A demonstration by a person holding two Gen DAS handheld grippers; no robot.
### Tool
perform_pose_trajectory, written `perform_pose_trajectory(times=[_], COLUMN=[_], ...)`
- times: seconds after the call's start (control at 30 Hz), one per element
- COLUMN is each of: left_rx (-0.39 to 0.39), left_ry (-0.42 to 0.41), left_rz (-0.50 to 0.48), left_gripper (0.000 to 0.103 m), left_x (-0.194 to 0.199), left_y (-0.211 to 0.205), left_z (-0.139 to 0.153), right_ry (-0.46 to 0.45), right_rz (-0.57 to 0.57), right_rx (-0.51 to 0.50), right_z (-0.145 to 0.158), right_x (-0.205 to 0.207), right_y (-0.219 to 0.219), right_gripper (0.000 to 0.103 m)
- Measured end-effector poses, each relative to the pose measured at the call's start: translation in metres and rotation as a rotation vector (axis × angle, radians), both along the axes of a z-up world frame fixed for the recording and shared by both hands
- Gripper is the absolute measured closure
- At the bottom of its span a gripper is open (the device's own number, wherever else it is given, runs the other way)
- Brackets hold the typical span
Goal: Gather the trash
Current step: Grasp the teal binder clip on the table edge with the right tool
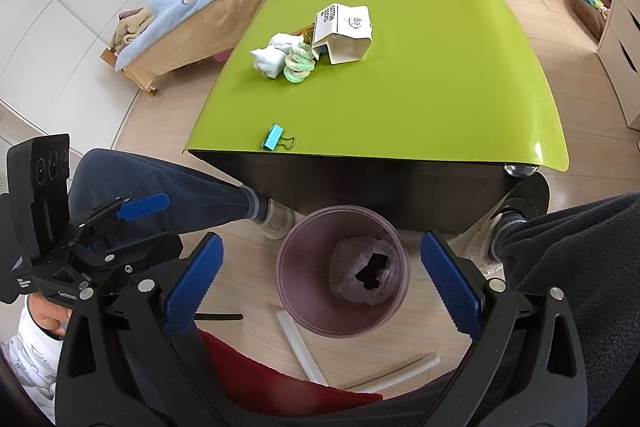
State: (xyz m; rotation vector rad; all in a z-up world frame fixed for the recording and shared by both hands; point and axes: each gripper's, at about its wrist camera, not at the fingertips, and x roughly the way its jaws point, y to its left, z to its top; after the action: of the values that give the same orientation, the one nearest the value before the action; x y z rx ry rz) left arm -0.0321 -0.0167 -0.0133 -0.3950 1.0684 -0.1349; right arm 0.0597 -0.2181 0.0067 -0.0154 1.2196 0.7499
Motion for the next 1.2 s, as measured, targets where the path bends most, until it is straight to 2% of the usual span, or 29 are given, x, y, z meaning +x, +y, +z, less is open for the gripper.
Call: perform_pose_trajectory(times=[0.23,0.5,0.73,0.83,1.0,1.1,1.17,1.2], left_rx=[0.014,-0.002,-0.024,-0.031,-0.037,-0.038,-0.038,-0.037], left_ry=[-0.003,0.017,0.014,0.011,0.008,0.009,0.008,0.008], left_rz=[0.009,0.052,0.073,0.080,0.086,0.087,0.087,0.088], left_gripper=[0.008,0.008,0.008,0.008,0.008,0.008,0.008,0.008], left_x=[0.012,0.013,0.009,0.009,0.008,0.009,0.009,0.009], left_y=[0.005,0.016,0.022,0.024,0.025,0.025,0.025,0.025], left_z=[0.001,-0.008,-0.010,-0.010,-0.011,-0.011,-0.011,-0.011], right_ry=[0.025,0.154,0.260,0.277,0.294,0.297,0.292,0.288], right_rz=[0.015,0.012,0.002,0.001,0.009,0.008,0.001,-0.001], right_rx=[0.025,0.081,0.093,0.074,0.065,0.048,0.046,0.043], right_z=[0.004,-0.005,-0.029,-0.037,-0.047,-0.053,-0.055,-0.056], right_x=[0.016,0.049,0.070,0.073,0.076,0.075,0.076,0.077], right_y=[0.023,0.065,0.097,0.105,0.114,0.113,0.112,0.110], right_gripper=[0.006,0.006,0.008,0.029,0.050,0.069,0.090,0.094])
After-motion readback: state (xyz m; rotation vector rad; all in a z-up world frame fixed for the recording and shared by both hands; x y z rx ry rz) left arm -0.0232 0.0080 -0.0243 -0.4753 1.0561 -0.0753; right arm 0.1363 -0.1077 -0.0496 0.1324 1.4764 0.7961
